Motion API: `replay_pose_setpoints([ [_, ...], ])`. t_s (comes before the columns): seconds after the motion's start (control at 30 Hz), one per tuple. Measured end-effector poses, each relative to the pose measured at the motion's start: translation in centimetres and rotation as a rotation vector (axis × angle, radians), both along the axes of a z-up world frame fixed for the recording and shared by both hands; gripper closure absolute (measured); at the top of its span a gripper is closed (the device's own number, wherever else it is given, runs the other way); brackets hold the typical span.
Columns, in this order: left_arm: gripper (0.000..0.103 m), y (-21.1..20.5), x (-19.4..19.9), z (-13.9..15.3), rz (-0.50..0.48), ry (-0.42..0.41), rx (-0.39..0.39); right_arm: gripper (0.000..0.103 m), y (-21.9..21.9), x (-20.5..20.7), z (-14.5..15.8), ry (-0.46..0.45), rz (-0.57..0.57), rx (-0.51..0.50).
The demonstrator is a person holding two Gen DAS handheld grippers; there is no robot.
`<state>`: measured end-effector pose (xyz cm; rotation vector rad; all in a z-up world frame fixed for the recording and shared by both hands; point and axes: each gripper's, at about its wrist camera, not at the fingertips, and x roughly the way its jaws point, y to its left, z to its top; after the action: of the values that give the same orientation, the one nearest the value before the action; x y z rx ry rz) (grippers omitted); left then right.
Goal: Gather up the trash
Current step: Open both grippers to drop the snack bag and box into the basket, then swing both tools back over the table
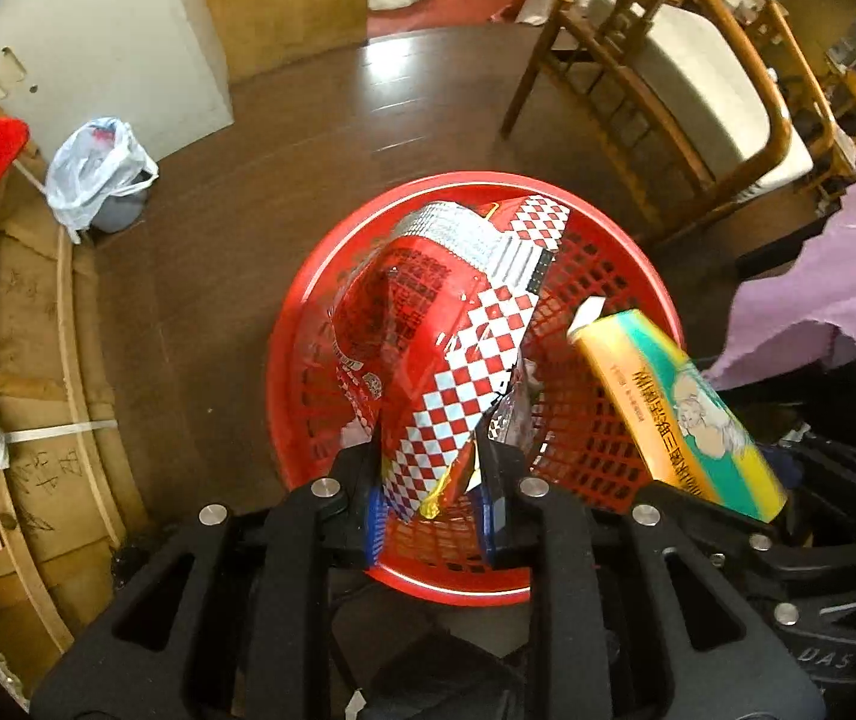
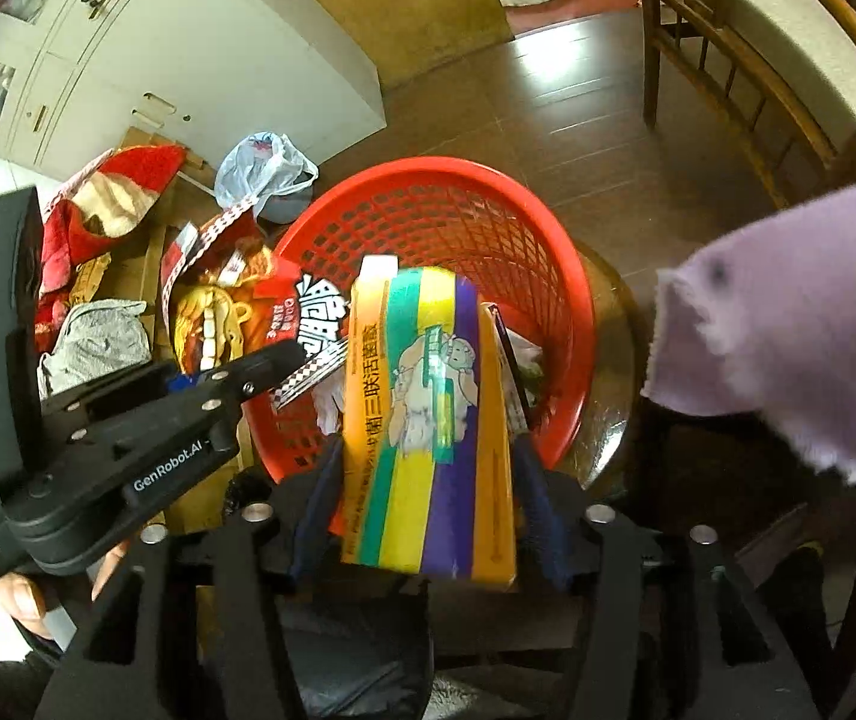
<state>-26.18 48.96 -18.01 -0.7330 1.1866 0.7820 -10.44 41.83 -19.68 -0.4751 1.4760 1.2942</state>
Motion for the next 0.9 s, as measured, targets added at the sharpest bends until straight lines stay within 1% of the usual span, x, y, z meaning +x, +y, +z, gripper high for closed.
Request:
replay_pose_setpoints([
  [0.1,0.071,-0.1,0.0,0.5,0.006,-0.002,0.003,0.044,-0.3,0.6,0.1,0.009,-0.016,0.003],
  [0.13,0.066,0.0,0.0,0.5,0.006,-0.001,0.01,0.044,-0.4,1.0,0.1,0.004,-0.016,0.005],
  [0.17,0.058,0.1,0.0,0.7,0.005,-0.003,0.019,0.044,-0.5,1.1,0.3,0.0,-0.015,0.01],
  [0.2,0.053,0.0,0.1,0.9,0.004,-0.005,0.028,0.044,-0.6,1.1,0.6,-0.005,-0.013,0.016],
  [0.23,0.046,-0.2,0.2,1.3,0.0,-0.004,0.045,0.043,-0.5,1.1,0.8,-0.014,-0.012,0.023],
  [0.27,0.043,-0.3,0.3,1.5,-0.001,0.0,0.056,0.043,-0.8,1.1,1.3,-0.021,-0.012,0.033],
  [0.4,0.043,-0.8,0.5,2.6,-0.012,0.003,0.077,0.042,-1.9,1.1,3.2,-0.053,-0.005,0.061],
  [0.5,0.04,-1.3,0.5,4.0,-0.013,-0.01,0.104,0.042,-3.4,0.7,4.8,-0.084,0.003,0.085],
  [0.6,0.039,-2.2,1.0,5.5,-0.029,-0.028,0.131,0.041,-5.8,0.5,7.4,-0.13,0.006,0.128],
  [0.67,0.037,-3.0,1.4,6.6,-0.047,-0.035,0.156,0.036,-7.3,0.6,9.0,-0.166,-0.004,0.154],
  [0.73,0.037,-4.2,2.3,8.1,-0.074,-0.059,0.186,0.035,-9.5,0.9,10.9,-0.211,-0.032,0.182],
  [0.8,0.034,-5.4,3.1,9.6,-0.102,-0.09,0.204,0.035,-11.8,1.6,12.7,-0.242,-0.068,0.211],
  [0.9,0.03,-8.0,4.6,11.7,-0.161,-0.133,0.226,0.029,-16.1,3.4,15.5,-0.304,-0.157,0.25],
])
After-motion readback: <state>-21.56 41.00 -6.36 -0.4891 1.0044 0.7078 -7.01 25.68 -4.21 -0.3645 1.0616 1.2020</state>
